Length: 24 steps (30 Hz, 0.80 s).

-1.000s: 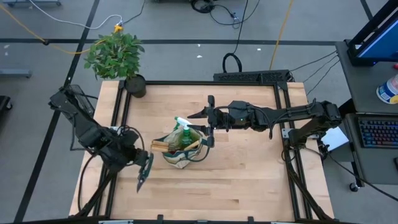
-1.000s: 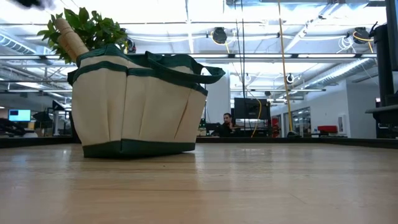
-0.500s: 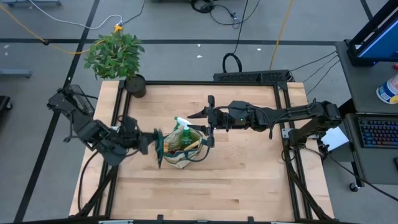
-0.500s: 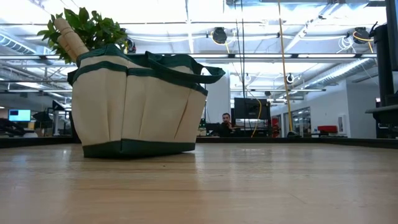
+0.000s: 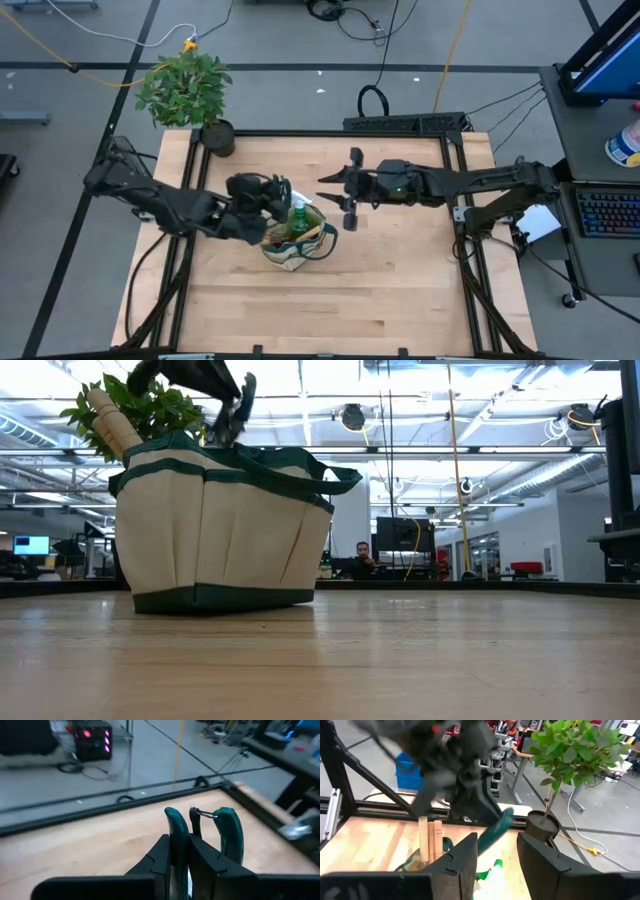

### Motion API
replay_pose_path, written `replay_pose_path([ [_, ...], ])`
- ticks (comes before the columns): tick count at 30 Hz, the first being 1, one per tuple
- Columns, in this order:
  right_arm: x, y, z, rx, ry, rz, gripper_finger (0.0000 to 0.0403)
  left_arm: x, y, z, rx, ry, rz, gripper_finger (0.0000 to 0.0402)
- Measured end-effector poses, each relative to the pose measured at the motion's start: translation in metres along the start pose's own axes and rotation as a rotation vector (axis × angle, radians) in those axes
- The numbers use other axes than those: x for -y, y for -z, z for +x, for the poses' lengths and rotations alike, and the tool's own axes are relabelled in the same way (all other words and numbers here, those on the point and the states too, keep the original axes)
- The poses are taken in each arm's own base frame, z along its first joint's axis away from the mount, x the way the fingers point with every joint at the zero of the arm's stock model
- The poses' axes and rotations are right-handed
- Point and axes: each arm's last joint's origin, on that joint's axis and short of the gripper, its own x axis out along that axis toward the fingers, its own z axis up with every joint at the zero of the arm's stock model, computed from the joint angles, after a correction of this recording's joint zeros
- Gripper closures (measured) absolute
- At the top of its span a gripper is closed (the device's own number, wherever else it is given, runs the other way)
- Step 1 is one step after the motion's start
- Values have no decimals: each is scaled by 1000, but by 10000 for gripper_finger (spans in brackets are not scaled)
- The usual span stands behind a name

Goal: Pick & Place Garden tools in Gardening bag
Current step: Put the green scissors into the brown bag

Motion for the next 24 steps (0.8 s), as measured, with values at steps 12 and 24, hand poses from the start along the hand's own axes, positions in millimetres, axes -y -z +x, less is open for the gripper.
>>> replay_pose_path([
  [12, 9, -8, -30, -34, 2, 8, 273, 22, 36, 6, -98, 49, 111, 359],
  [24, 7, -4, -27, -59, -4, 25, 273, 28, 53, 13, -237, 81, 131, 359],
])
